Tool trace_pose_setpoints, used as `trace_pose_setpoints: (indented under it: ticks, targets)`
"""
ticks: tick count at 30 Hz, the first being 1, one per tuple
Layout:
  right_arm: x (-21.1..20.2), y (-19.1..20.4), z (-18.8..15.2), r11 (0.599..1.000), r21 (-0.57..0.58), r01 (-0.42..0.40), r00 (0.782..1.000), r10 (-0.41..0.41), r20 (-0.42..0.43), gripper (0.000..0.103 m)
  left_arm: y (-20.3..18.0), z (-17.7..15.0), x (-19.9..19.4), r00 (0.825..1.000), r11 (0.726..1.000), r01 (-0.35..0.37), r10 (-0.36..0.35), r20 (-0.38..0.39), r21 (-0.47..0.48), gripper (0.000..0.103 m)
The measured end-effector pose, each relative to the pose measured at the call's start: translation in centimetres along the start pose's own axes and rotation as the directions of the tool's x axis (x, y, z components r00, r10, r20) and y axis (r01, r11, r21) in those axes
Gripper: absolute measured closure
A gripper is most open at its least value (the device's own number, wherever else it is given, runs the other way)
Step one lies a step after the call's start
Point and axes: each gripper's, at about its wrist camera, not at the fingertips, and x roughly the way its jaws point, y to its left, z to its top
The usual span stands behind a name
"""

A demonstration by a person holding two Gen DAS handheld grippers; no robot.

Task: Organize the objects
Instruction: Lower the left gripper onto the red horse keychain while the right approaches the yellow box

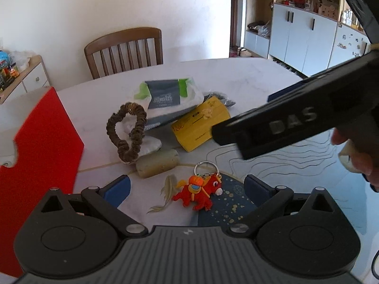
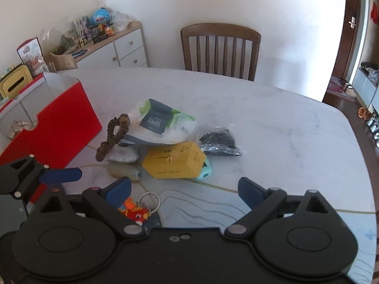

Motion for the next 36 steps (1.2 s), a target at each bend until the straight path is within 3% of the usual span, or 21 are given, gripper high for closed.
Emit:
trace_pose_setpoints:
  ticks: [8,10,17,21,27,29,30,31,34,36]
  targets:
    - [2.6,1.5,0.6,0.999,-0.049,0.018,1.000,-0.019,-0.017,0.013,-0.6,-0.6,1.7,1.000,1.000,-0.006,0.006,-0.026,0.002,0.002]
    - [3.0,1.8,0.8,0.998,-0.049,0.025,1.000,-0.026,-0.015,0.019,-0.7,-0.8,2.0,0.999,1.000,-0.011,0.012,-0.034,0.004,0.004]
    - [3.9,2.5,1.5,0.999,-0.035,0.023,1.000,-0.023,-0.013,0.020,-1.0,-1.1,2.3,0.999,1.000,-0.012,0.012,-0.039,-0.004,0.016]
    - [4.4,3.0,1.7,0.998,-0.046,0.050,0.998,-0.051,-0.021,0.025,-1.2,-1.0,2.1,0.999,1.000,-0.001,0.001,-0.039,-0.009,0.035]
    - [4.4,3.1,1.8,0.998,-0.044,0.054,0.998,-0.056,-0.031,0.029,-1.3,-0.7,1.9,0.999,1.000,0.007,-0.008,-0.048,-0.017,0.051]
    - [4.1,3.2,1.8,0.997,-0.044,0.059,0.998,-0.060,-0.025,0.042,-1.2,-0.6,1.8,0.999,1.000,0.010,-0.011,-0.052,-0.019,0.051]
    - [4.2,3.1,1.8,0.998,-0.040,0.052,0.998,-0.054,-0.039,0.060,-1.3,-0.6,1.8,0.999,1.000,0.006,-0.007,-0.052,-0.016,0.051]
    - [4.3,2.9,1.8,0.999,-0.025,0.038,0.997,-0.039,-0.060,0.067,-1.3,-0.6,1.8,0.999,1.000,0.001,-0.002,-0.052,-0.012,0.051]
    - [4.2,2.5,1.5,1.000,-0.001,0.025,0.997,-0.025,-0.078,0.075,-1.3,-0.7,1.6,0.998,1.000,0.004,-0.005,-0.057,-0.013,0.051]
    - [4.0,2.3,1.4,1.000,0.012,0.019,0.997,-0.018,-0.077,0.075,-1.1,-0.8,1.3,0.998,1.000,0.005,-0.006,-0.056,-0.020,0.051]
